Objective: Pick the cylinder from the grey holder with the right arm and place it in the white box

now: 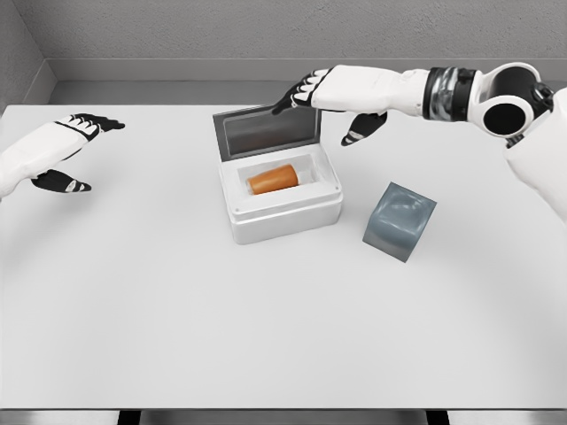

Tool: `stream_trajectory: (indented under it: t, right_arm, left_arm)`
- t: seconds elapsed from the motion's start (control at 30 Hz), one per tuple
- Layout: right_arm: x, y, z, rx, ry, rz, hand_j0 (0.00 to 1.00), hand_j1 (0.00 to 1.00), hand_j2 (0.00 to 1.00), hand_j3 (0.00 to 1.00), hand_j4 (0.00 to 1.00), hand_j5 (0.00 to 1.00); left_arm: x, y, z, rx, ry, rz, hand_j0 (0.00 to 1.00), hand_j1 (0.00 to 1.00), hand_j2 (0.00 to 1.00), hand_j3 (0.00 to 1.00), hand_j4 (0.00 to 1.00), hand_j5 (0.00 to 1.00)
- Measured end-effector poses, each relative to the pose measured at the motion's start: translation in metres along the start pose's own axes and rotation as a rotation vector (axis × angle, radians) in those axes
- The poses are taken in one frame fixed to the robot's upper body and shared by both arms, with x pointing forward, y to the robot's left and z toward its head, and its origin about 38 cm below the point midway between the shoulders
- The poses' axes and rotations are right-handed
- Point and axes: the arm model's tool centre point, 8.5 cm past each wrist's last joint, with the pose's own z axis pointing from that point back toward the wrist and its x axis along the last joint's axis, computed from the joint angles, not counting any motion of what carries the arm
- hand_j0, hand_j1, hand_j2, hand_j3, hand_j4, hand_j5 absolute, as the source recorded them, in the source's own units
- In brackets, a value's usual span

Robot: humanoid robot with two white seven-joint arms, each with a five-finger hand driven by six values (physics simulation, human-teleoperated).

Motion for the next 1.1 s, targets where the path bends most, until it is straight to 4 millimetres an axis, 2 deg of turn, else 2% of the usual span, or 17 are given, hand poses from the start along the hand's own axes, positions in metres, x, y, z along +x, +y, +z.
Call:
stream_trajectory:
  t: [0.1, 0.23, 0.3, 0.4, 0.5, 0.57, 0.6, 0.63, 0.8, 0.97, 1.1]
  right_arm:
    - [0.008, -0.001, 0.025, -0.012, -0.004, 0.043, 1.00, 1.00, 1.00, 1.00, 1.00, 1.00]
    - [0.013, 0.024, 0.084, -0.033, 0.031, 0.018, 1.00, 1.00, 1.00, 1.00, 1.00, 1.00]
    - [0.012, 0.026, 0.112, -0.051, 0.066, 0.012, 1.00, 1.00, 1.00, 1.00, 1.00, 1.00]
    - [0.006, 0.022, 0.151, -0.070, 0.128, 0.005, 1.00, 1.00, 1.00, 1.00, 1.00, 1.00]
    - [0.003, 0.015, 0.178, -0.068, 0.171, 0.011, 1.00, 1.00, 1.00, 1.00, 1.00, 1.00]
    - [0.003, 0.020, 0.184, -0.054, 0.180, 0.000, 1.00, 1.00, 1.00, 1.00, 1.00, 1.00]
    - [0.004, 0.033, 0.184, -0.036, 0.177, -0.023, 1.00, 1.00, 1.00, 1.00, 1.00, 1.00]
    - [0.006, 0.036, 0.184, -0.029, 0.173, -0.028, 1.00, 1.00, 1.00, 1.00, 1.00, 1.00]
    - [0.008, 0.029, 0.186, -0.035, 0.173, -0.009, 1.00, 1.00, 1.00, 1.00, 1.00, 1.00]
    - [0.009, 0.032, 0.186, -0.029, 0.173, -0.008, 1.00, 1.00, 1.00, 1.00, 1.00, 1.00]
    - [0.009, 0.031, 0.186, -0.028, 0.174, -0.006, 1.00, 1.00, 1.00, 1.00, 1.00, 1.00]
  left_arm:
    - [0.002, -0.001, -0.002, -0.002, -0.005, 0.002, 1.00, 1.00, 1.00, 1.00, 1.00, 1.00]
    - [0.011, -0.003, -0.014, 0.006, -0.030, 0.007, 1.00, 1.00, 1.00, 1.00, 1.00, 1.00]
    - [0.015, 0.006, -0.023, 0.026, -0.045, -0.003, 1.00, 1.00, 1.00, 1.00, 1.00, 1.00]
    - [0.010, 0.039, -0.041, 0.093, -0.035, -0.009, 1.00, 1.00, 1.00, 1.00, 1.00, 1.00]
    - [0.002, 0.034, -0.050, 0.083, -0.009, 0.058, 1.00, 1.00, 1.00, 1.00, 1.00, 1.00]
    - [0.005, 0.031, -0.059, 0.038, -0.024, 0.116, 1.00, 1.00, 1.00, 1.00, 1.00, 1.00]
    - [0.008, 0.030, -0.063, 0.010, -0.038, 0.146, 1.00, 1.00, 1.00, 1.00, 1.00, 1.00]
    - [0.012, 0.033, -0.068, -0.019, -0.061, 0.177, 1.00, 1.00, 1.00, 1.00, 1.00, 1.00]
    - [0.038, 0.028, -0.088, -0.126, -0.178, 0.282, 1.00, 1.00, 1.00, 1.00, 1.00, 1.00]
    - [0.062, 0.045, -0.100, -0.108, -0.266, 0.284, 1.00, 1.00, 1.00, 1.00, 1.00, 1.00]
    - [0.072, 0.051, -0.106, -0.094, -0.297, 0.279, 1.00, 1.00, 1.00, 1.00, 1.00, 1.00]
